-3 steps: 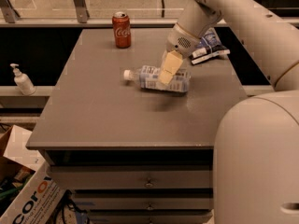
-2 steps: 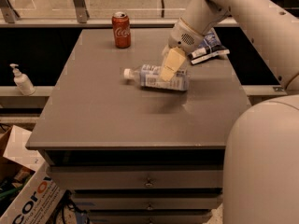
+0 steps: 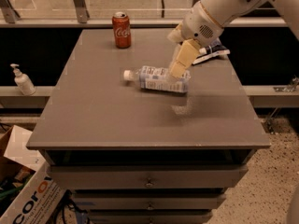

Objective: Knock blue plastic bottle over

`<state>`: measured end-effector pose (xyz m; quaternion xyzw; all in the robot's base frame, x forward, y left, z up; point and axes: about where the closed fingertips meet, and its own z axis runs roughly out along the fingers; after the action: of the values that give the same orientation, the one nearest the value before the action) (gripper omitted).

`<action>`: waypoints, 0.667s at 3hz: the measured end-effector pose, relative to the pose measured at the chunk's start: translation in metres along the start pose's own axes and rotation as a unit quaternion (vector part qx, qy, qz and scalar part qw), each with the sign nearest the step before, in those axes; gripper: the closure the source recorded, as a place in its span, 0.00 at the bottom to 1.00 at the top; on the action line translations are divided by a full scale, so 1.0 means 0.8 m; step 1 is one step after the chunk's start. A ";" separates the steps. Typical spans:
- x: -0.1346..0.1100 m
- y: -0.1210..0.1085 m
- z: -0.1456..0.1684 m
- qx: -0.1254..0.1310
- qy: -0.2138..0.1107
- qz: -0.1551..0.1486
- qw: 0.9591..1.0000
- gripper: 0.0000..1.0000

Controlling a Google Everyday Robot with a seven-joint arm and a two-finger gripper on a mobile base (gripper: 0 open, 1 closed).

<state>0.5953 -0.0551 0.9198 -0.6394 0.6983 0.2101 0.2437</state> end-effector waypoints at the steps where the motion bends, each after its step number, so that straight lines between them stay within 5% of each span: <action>1: -0.002 0.019 -0.044 0.043 -0.056 -0.027 0.997 0.00; 2: -0.003 0.019 -0.044 0.043 -0.056 -0.027 0.997 0.00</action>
Offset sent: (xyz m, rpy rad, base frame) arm -0.0149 -0.0128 0.0249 0.0844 -0.0943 -0.0022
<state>0.5777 -0.0733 0.9486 -0.6345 0.6742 0.2089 0.3150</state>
